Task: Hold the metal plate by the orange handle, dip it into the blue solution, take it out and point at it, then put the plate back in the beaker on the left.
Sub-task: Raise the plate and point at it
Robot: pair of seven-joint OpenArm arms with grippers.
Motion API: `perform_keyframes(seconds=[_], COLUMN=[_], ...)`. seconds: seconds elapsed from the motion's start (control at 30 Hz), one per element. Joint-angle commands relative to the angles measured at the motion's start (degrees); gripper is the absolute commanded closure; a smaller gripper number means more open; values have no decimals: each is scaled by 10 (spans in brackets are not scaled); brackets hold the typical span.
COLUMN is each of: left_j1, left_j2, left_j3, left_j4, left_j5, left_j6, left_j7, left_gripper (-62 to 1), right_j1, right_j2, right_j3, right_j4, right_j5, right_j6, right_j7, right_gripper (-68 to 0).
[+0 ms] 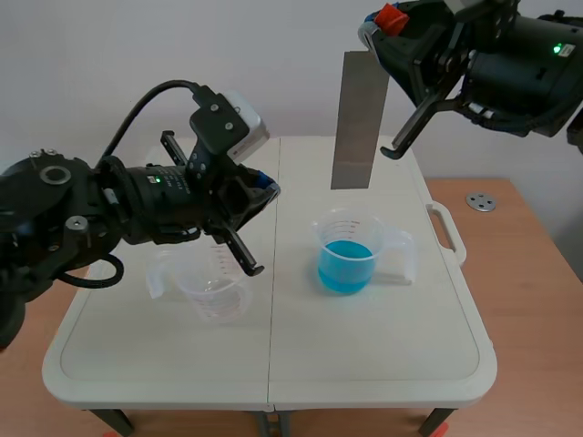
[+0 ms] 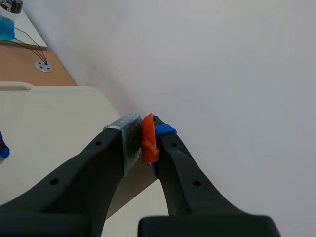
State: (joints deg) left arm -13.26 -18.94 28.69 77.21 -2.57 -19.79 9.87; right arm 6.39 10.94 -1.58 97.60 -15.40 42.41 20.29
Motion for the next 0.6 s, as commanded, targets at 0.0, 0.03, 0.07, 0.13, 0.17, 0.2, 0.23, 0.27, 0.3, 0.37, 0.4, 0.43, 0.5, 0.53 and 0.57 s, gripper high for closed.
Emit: perform_keyframes(seconds=[0.0,0.03,0.07,0.13,0.17,0.2,0.23,0.27,0.3,0.37,0.4,0.43,0.5,0.53,0.57], left_j1=[-13,-19,-24,-33,-38,-39,-41,-41,-41,-41,-41,-41,-41,-41,-41], left_j2=[8,13,18,28,31,34,36,39,41,45,46,48,48,48,48], left_j3=[4,9,13,21,24,28,29,29,29,29,29,29,29,29,29], left_j4=[2,-5,-10,-20,-23,-24,-24,-24,-24,-24,-24,-24,-24,-24,-24], left_j5=[-5,-5,-5,-5,0,4,10,16,21,27,34,40,42,42,42], left_j6=[2,2,2,2,2,2,7,8,8,8,8,11,12,12,12], left_j7=[-8,-8,-8,-8,-8,-8,-9,-8,-8,-8,-8,-8,-9,-9,-9], left_gripper=[-14,-14,-14,-14,-14,-14,-14,-14,-14,-14,-14,-14,-14,-14,-14], right_j1=[4,3,3,3,3,3,3,3,3,3,3,3,3,3,3], right_j2=[1,1,1,1,1,1,1,1,1,1,1,1,1,1,1], right_j3=[0,0,0,0,0,0,0,0,0,0,0,0,0,0,0], right_j4=[19,20,20,20,20,20,20,20,20,20,20,20,20,20,20], right_j5=[11,11,11,11,11,11,11,11,11,11,11,11,11,11,11], right_j6=[3,3,3,3,3,3,3,3,3,3,3,3,3,3,3], right_j7=[7,6,6,6,6,6,6,6,6,6,6,6,6,6,6], right_gripper=[-13,-13,-13,-13,-13,-13,-13,-13,-13,-13,-13,-13,-13,-13,-13])
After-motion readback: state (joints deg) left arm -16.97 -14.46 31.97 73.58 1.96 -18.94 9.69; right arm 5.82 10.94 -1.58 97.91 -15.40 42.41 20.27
